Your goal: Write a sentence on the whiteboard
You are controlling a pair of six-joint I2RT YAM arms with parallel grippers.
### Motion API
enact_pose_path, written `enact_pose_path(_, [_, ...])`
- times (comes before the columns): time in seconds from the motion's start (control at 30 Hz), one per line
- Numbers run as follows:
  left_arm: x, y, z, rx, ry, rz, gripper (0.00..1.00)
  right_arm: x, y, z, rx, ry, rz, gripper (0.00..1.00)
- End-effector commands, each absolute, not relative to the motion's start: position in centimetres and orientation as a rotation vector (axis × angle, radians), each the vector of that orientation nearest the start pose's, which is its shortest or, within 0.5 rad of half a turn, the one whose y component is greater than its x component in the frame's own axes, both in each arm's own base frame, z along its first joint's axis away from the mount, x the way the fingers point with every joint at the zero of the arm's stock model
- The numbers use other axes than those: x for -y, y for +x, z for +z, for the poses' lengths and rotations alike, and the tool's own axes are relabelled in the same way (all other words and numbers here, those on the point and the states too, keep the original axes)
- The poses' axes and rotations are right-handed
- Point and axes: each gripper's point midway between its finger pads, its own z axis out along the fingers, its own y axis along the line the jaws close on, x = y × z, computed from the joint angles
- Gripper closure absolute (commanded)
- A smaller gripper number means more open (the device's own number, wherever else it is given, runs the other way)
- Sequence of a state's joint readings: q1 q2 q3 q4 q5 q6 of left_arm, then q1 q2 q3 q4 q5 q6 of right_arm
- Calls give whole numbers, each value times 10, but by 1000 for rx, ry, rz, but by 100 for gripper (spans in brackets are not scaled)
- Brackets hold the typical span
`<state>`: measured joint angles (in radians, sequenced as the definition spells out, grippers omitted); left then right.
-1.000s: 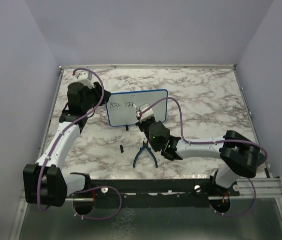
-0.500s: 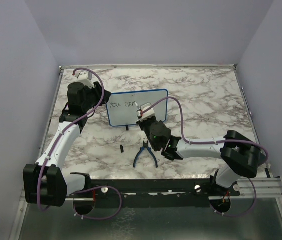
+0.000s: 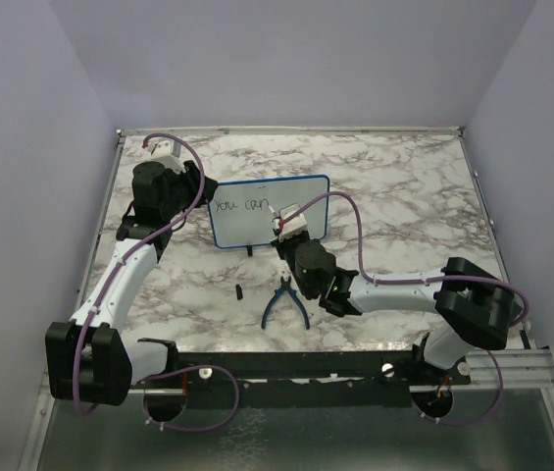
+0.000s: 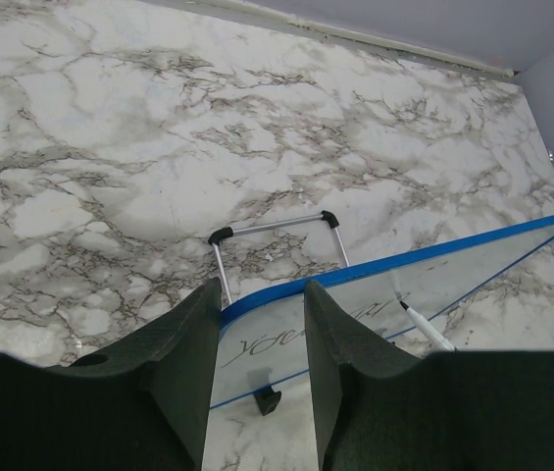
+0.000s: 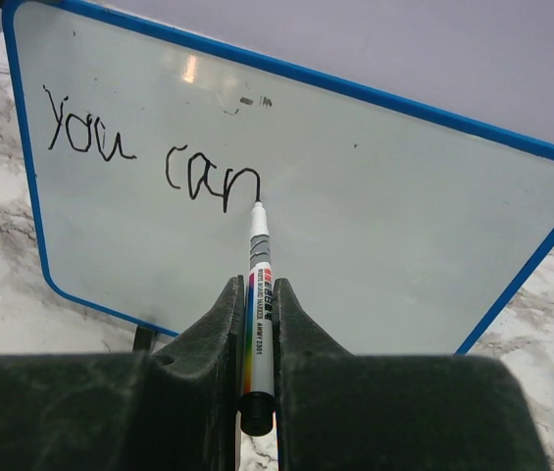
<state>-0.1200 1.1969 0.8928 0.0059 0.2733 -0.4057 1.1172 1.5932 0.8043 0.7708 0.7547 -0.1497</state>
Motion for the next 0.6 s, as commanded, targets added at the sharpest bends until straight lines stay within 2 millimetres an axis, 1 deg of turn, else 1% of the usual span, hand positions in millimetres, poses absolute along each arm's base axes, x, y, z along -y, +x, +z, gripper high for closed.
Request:
enact_pose_path(0.0, [117, 374, 233, -1920, -50, -657, 60, -328, 305, 189, -1576, -389, 125, 99])
enact_pose_path(0.57, [117, 373, 234, -1918, -48, -656, 60, -328, 305, 180, -1595, -394, 116, 99])
